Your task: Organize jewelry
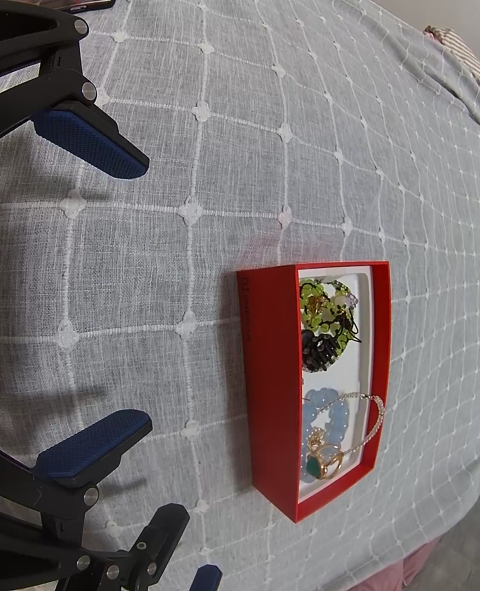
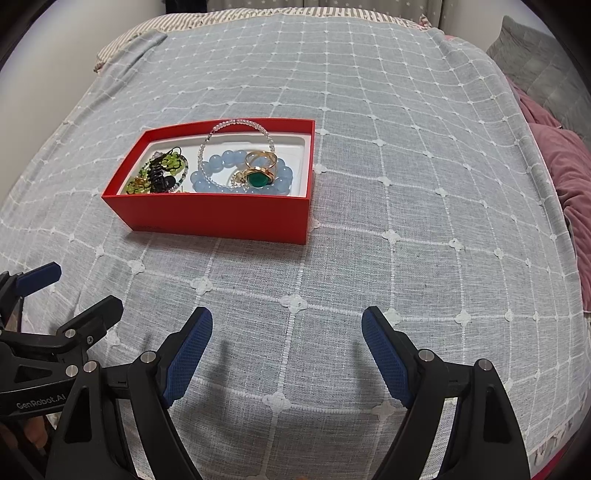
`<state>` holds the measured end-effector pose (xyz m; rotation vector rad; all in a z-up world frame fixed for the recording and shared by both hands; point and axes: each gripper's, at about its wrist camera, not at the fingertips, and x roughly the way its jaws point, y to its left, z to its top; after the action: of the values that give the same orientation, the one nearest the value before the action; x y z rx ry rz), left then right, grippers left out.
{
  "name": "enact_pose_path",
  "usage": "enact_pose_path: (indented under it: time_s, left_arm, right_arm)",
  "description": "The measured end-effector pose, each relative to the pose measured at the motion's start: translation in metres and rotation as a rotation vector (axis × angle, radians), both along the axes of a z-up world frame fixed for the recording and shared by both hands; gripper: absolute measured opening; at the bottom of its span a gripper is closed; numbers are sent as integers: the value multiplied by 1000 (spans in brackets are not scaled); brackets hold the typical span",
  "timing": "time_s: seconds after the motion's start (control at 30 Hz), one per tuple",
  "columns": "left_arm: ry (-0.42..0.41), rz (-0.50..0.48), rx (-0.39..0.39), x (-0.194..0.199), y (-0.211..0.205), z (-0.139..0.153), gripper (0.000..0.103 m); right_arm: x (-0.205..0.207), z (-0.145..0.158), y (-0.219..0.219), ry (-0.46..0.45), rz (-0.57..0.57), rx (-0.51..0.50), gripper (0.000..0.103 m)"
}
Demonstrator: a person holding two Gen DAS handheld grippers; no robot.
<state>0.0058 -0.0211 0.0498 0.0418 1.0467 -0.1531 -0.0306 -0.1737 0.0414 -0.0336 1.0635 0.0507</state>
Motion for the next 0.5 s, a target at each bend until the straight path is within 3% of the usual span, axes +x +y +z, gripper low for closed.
enact_pose_path:
  time_s: [0.5]
  left_arm:
    - [4,11,8,1,4,-1,102]
  right_arm:
    - [0,0,0,1,1,-1,85]
